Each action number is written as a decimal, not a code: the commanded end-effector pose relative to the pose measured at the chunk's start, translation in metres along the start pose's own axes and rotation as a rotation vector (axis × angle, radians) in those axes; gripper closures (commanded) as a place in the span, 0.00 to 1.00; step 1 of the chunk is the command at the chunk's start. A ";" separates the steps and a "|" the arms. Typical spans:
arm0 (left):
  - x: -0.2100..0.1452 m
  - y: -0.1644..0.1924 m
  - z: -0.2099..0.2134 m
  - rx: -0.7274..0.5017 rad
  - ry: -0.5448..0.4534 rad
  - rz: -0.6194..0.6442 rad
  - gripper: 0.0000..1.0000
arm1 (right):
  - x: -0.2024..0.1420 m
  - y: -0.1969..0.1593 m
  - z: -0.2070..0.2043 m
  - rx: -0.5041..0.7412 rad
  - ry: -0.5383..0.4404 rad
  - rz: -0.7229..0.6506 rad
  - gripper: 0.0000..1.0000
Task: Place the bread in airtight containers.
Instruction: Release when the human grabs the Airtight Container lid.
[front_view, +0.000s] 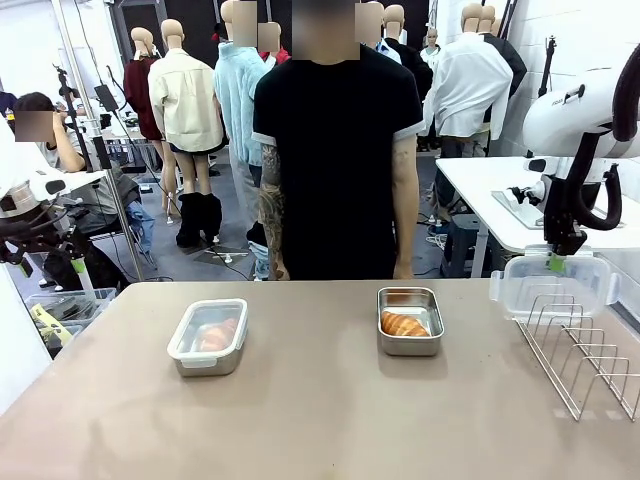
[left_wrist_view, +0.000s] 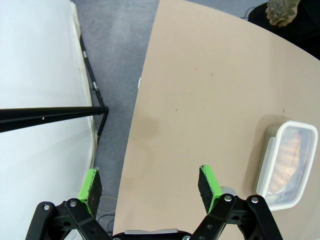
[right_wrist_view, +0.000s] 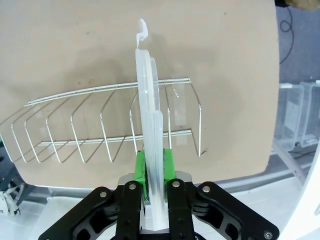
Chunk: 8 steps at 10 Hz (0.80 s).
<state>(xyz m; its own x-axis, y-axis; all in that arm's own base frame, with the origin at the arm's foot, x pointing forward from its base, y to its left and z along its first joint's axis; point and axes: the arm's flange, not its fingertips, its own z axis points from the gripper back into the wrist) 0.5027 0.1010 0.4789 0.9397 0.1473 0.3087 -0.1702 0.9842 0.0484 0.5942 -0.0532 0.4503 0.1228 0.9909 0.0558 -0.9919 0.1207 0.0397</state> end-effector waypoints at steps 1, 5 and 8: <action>-0.001 0.001 0.001 0.010 -0.001 0.002 0.00 | -0.001 0.000 -0.001 0.001 0.000 0.013 1.00; -0.001 0.001 0.001 0.010 -0.001 0.002 0.00 | 0.021 0.054 0.045 -0.054 0.055 0.080 1.00; -0.001 0.001 0.001 0.010 -0.001 0.002 0.00 | 0.049 0.094 0.103 -0.151 0.093 0.174 1.00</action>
<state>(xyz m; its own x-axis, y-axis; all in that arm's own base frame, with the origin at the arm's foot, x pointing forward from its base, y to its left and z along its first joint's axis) 0.5026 0.1009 0.4791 0.9396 0.1471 0.3090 -0.1701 0.9842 0.0484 0.5243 -0.0070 0.5580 0.0020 0.9999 -0.0158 -0.9946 0.0004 -0.1035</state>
